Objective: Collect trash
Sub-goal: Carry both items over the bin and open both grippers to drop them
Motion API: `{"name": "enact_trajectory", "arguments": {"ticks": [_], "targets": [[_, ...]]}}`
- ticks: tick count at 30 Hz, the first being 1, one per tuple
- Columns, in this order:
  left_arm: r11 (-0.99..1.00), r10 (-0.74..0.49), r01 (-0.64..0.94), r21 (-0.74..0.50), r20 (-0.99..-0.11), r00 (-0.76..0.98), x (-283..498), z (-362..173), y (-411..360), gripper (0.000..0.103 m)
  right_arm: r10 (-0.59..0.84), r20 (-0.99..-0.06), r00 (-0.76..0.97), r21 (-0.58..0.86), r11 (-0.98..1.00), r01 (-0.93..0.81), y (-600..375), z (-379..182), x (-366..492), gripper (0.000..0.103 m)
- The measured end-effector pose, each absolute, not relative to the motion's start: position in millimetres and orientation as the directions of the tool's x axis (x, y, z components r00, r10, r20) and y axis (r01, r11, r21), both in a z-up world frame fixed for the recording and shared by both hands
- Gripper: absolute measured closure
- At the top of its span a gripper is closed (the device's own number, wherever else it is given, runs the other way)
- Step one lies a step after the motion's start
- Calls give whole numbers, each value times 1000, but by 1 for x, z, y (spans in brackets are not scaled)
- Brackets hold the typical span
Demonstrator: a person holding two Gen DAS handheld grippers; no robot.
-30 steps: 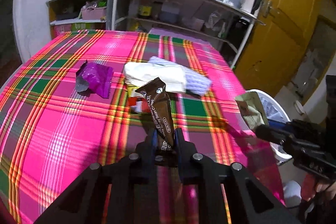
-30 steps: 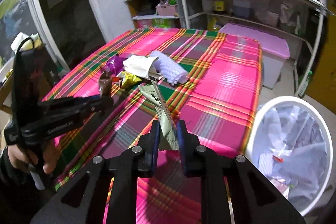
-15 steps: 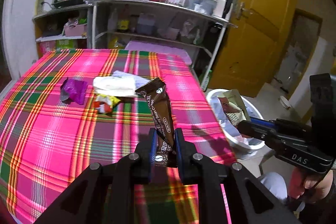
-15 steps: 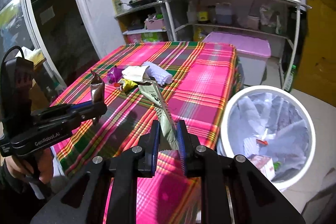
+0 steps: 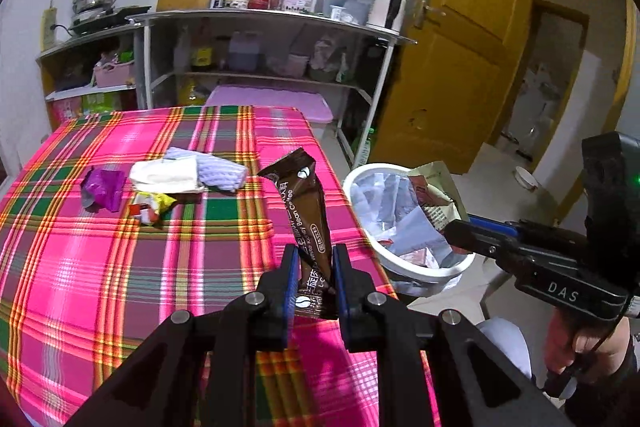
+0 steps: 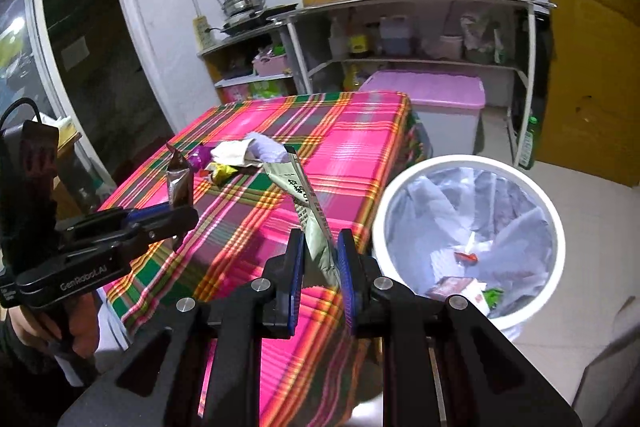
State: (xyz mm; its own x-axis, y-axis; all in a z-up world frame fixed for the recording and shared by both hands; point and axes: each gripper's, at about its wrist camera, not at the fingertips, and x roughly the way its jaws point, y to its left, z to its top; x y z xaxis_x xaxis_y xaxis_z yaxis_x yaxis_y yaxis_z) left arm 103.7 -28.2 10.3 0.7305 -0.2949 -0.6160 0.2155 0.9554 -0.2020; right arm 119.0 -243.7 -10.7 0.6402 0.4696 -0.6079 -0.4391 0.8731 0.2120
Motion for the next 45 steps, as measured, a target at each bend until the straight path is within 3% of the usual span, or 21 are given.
{"name": "enact_trajectory", "arguments": {"ticks": [19, 33, 45], "targets": [[925, -375, 321, -204, -629, 681, 142, -1, -83, 86, 384, -634, 671, 248, 923, -294, -305, -31, 141, 85], [877, -460, 419, -237, -670, 583, 192, -27, -138, 86, 312, -705, 637, 257, 949, -180, -336, -62, 173, 85], [872, -455, 426, -242, -722, 521, 226, -52, -164, 85, 283, -741, 608, 260, 957, -129, -352, -84, 194, 84]]}}
